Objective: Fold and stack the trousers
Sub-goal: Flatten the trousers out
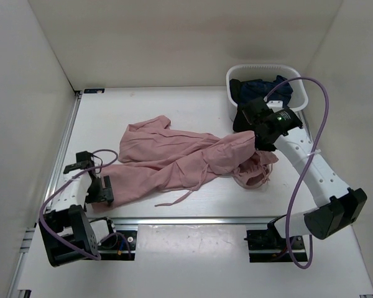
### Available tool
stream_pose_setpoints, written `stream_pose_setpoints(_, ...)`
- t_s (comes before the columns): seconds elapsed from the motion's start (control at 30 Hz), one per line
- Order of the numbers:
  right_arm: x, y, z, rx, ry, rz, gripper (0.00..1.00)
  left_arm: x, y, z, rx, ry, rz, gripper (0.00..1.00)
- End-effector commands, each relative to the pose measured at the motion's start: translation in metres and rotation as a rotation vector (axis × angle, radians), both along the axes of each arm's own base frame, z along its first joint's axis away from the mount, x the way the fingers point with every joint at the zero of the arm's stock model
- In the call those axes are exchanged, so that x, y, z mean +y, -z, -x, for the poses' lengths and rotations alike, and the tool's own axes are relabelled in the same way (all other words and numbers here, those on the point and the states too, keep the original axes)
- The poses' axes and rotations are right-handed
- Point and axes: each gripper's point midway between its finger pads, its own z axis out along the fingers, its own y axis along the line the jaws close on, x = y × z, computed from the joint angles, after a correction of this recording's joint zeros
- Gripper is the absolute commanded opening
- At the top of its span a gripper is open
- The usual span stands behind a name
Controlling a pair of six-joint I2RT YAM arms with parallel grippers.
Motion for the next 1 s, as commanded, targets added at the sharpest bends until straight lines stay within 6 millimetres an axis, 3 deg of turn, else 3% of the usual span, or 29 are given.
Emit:
stream_pose_setpoints(0.0, 0.002, 0.01, -0.006, 0.01, 0.007, 0.004, 0.0, -0.028, 0.005, -0.009, -0.067, 0.078, 0.104, 1.0)
stream_pose_setpoints(0.17, -0.004, 0.026, -0.009, 0.043, 0.042, -0.012, 0.0, -0.053, 0.024, -0.011, -0.031, 0.157, 0.199, 1.0)
stream_pose_setpoints(0.27, -0.009, 0.026, -0.014, 0.038, 0.064, -0.04, 0.0, -0.04, 0.051, -0.004, 0.049, 0.177, 0.108, 0.96)
stream_pose_setpoints(0.3, -0.009, 0.026, -0.014, 0.038, 0.064, -0.04, 0.0, -0.035, 0.056, -0.003, 0.06, 0.174, 0.079, 0.72)
stream_pose_setpoints(0.4, -0.012, 0.01, -0.022, -0.002, 0.064, -0.06, 0.0, -0.017, 0.06, -0.016, 0.046, 0.129, 0.015, 0.14)
stream_pose_setpoints(0.43, -0.017, 0.008, -0.026, -0.002, 0.073, -0.064, 0.0, -0.012, 0.056, -0.023, 0.027, 0.108, 0.01, 0.14)
stream_pose_setpoints(0.53, -0.02, -0.023, -0.043, -0.073, 0.055, -0.106, 0.0, 0.026, 0.019, -0.073, -0.125, -0.006, -0.061, 0.14)
stream_pose_setpoints(0.57, -0.015, -0.048, -0.053, -0.136, 0.034, -0.149, 0.0, 0.052, -0.014, -0.104, -0.232, -0.068, -0.111, 0.14)
stream_pose_setpoints(0.67, -0.016, -0.085, -0.065, -0.204, 0.003, -0.173, 0.0, 0.102, -0.076, -0.136, -0.385, -0.186, -0.174, 0.14)
stream_pose_setpoints(0.7, -0.016, -0.116, -0.064, -0.28, -0.001, -0.195, 0.0, 0.121, -0.124, -0.16, -0.498, -0.205, -0.208, 0.14)
stream_pose_setpoints(0.77, -0.016, -0.132, -0.063, -0.313, -0.003, -0.205, 0.0, 0.136, -0.158, -0.162, -0.527, -0.24, -0.22, 0.14)
stream_pose_setpoints(0.8, -0.017, -0.138, -0.058, -0.327, -0.004, -0.208, 0.0, 0.152, -0.189, -0.165, -0.583, -0.27, -0.255, 0.14)
stream_pose_setpoints(0.93, -0.022, -0.14, -0.034, -0.365, 0.01, -0.244, 0.0, 0.163, -0.209, -0.151, -0.601, -0.312, -0.28, 0.14)
stream_pose_setpoints(0.97, -0.023, -0.123, -0.029, -0.317, 0.013, -0.23, 0.0, 0.163, -0.206, -0.145, -0.593, -0.323, -0.28, 0.14)
